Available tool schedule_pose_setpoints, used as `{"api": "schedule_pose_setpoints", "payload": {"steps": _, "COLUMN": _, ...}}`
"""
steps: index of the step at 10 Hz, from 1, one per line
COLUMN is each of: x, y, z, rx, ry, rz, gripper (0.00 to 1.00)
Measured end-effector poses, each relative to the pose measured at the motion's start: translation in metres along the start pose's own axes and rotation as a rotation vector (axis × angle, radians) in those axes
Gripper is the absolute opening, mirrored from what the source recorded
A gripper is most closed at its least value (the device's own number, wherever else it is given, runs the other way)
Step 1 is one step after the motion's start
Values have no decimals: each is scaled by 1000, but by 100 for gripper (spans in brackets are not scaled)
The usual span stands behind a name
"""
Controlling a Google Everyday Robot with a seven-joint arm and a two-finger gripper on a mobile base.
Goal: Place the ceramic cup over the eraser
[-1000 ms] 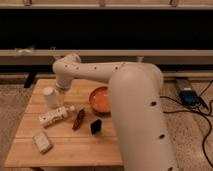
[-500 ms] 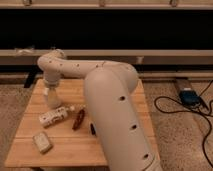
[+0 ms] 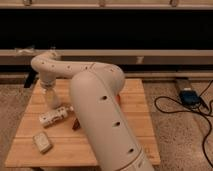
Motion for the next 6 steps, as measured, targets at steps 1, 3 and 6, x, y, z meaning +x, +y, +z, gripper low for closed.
{"api": "schedule_pose_setpoints", "payload": {"steps": 1, "x": 0, "y": -1, "z": 6, "rx": -3, "ry": 13, "rz": -11, "gripper": 78}}
{"api": "schedule_pose_setpoints", "payload": {"steps": 3, "x": -4, "y": -1, "z": 13, "rx": 3, "ry": 30, "rz": -35, "gripper": 60}}
{"api": "schedule_pose_setpoints", "payload": {"steps": 6, "x": -3, "y": 3, "z": 8, "rx": 48, "ry": 53, "rz": -70, "gripper": 28}}
